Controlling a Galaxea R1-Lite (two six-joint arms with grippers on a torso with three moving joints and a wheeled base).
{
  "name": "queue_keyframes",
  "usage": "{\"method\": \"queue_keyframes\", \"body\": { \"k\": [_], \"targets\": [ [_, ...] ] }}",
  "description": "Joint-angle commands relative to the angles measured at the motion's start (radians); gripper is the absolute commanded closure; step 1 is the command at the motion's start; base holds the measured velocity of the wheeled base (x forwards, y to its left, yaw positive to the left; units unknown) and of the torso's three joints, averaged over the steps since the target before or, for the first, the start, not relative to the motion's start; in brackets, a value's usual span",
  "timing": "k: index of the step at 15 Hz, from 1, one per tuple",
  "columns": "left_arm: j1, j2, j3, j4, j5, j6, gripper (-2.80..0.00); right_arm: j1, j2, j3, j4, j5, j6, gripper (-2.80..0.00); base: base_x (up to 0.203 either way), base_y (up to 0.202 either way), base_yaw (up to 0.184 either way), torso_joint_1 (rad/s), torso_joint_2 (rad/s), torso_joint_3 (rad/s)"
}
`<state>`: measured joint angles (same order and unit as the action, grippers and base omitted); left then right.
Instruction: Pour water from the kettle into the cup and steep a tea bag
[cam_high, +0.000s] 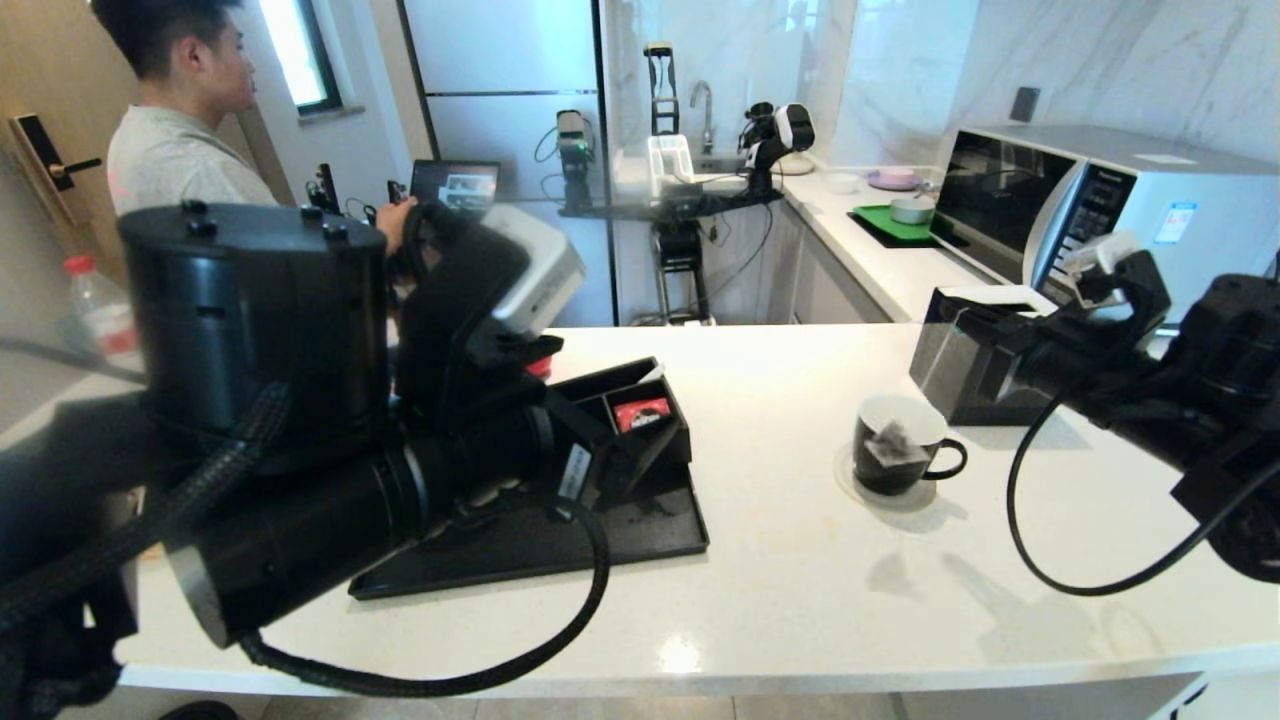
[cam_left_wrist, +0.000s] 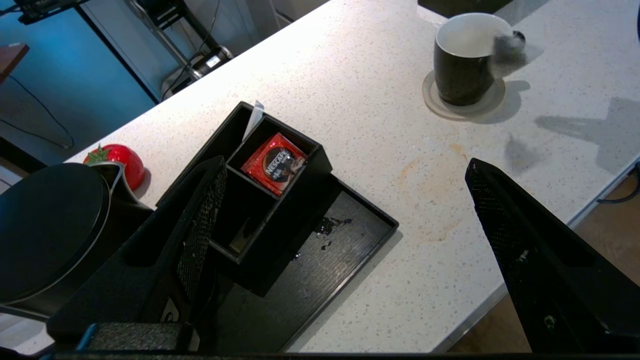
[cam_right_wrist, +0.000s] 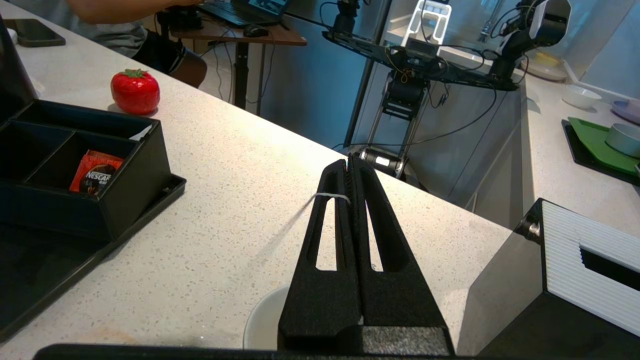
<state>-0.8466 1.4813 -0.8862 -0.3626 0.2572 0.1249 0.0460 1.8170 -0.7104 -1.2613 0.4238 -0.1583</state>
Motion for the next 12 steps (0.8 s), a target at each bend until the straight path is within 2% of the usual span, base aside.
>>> {"method": "queue_keyframes", "body": {
  "k": [1, 12],
  "targets": [
    [0.001, 0.001, 0.001, -0.001, 0.002, 0.001, -2.8, 0.002, 0.004, -0.001, -0.007, 0.004, -0.001, 0.0, 0.0, 0.0, 0.0, 0.0, 0.0, 0.0],
    [0.002, -0.002, 0.007, -0.003, 0.002, 0.001, -2.8, 0.003, 0.002, 0.026, -0.009, 0.004, -0.003, 0.0, 0.0, 0.0, 0.0, 0.0, 0.0, 0.0]
  ]
}}
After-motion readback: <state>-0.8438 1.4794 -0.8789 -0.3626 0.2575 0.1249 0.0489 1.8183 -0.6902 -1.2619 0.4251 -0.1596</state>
